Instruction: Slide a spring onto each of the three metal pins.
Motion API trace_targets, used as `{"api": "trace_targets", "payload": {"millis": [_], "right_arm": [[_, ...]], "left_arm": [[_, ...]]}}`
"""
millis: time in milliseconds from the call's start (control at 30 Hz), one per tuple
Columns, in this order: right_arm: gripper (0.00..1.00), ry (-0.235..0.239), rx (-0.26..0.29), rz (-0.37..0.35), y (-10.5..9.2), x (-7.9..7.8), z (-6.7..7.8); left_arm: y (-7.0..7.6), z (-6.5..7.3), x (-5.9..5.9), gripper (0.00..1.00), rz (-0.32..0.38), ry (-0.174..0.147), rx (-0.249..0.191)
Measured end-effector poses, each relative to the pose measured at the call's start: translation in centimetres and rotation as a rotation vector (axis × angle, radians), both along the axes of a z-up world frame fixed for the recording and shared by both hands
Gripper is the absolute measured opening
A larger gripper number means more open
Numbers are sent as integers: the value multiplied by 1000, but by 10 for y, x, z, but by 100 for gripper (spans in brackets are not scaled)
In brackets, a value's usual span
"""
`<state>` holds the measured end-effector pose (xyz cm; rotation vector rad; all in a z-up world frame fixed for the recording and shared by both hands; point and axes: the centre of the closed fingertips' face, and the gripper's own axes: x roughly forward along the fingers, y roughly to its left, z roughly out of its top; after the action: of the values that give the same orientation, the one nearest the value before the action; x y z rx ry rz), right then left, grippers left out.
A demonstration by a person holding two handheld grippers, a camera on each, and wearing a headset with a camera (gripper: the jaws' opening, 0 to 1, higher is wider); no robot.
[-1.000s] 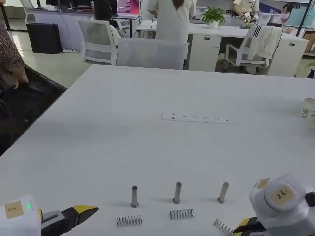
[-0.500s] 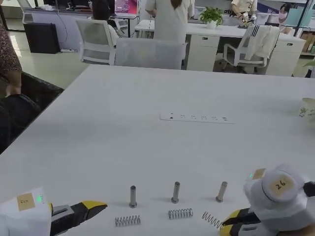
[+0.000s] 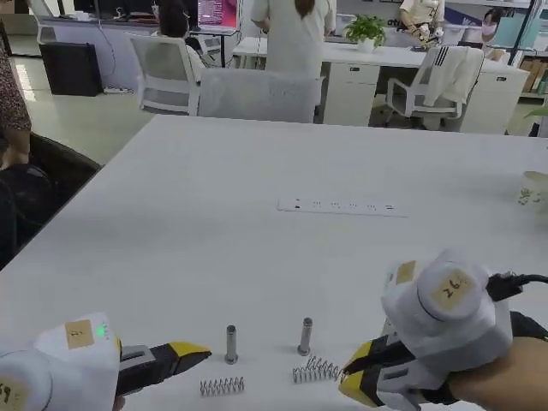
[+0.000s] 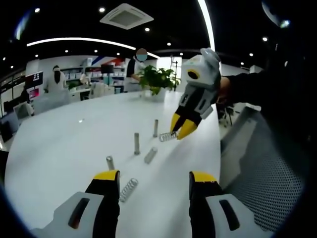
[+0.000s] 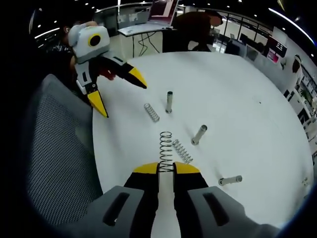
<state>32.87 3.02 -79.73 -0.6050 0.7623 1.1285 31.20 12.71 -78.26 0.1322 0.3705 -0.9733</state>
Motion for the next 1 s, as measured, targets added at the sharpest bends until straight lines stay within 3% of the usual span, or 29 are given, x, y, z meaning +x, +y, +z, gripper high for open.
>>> {"api": "trace_targets", "payload": {"millis": [433, 633, 1000], "right_arm": [[7, -1, -21, 134, 22, -9, 10], [7, -2, -34, 193, 30, -14, 13], [7, 12, -56, 289, 38, -26, 14]], "left_arm": [[-16, 7, 3, 44, -65, -22, 9], [-27, 11, 2, 39, -112, -47, 21], [-39, 10, -7, 32, -177, -59, 38]]}}
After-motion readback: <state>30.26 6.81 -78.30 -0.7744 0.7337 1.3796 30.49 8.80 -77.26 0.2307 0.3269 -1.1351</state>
